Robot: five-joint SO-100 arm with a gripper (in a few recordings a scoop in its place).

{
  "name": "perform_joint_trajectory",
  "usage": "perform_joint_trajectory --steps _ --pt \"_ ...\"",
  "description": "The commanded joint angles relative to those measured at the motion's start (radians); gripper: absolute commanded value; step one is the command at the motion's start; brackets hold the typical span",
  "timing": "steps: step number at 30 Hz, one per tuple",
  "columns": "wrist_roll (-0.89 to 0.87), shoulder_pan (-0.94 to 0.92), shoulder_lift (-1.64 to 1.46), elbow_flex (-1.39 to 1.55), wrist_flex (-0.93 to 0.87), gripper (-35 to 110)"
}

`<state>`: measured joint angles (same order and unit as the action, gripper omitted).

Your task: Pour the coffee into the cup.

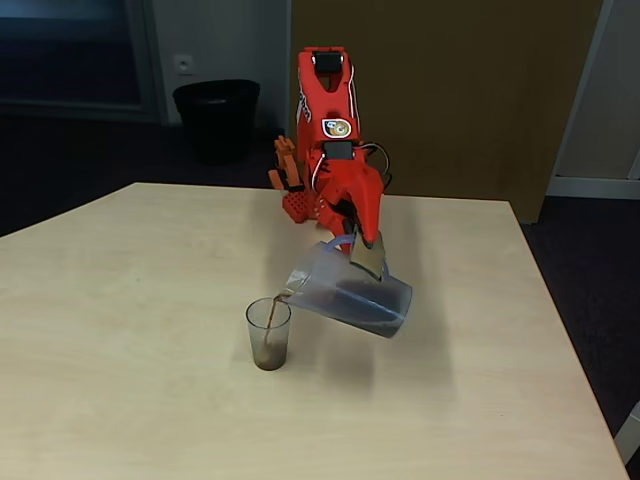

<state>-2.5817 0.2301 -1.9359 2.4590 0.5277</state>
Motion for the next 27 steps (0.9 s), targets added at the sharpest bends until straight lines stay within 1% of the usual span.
perform_joint_trajectory --steps 1,27 --pt "-0.028 0.011 -0.06 0.006 0.052 0" --pt "-0.137 0.015 -0.06 0.011 0.077 0"
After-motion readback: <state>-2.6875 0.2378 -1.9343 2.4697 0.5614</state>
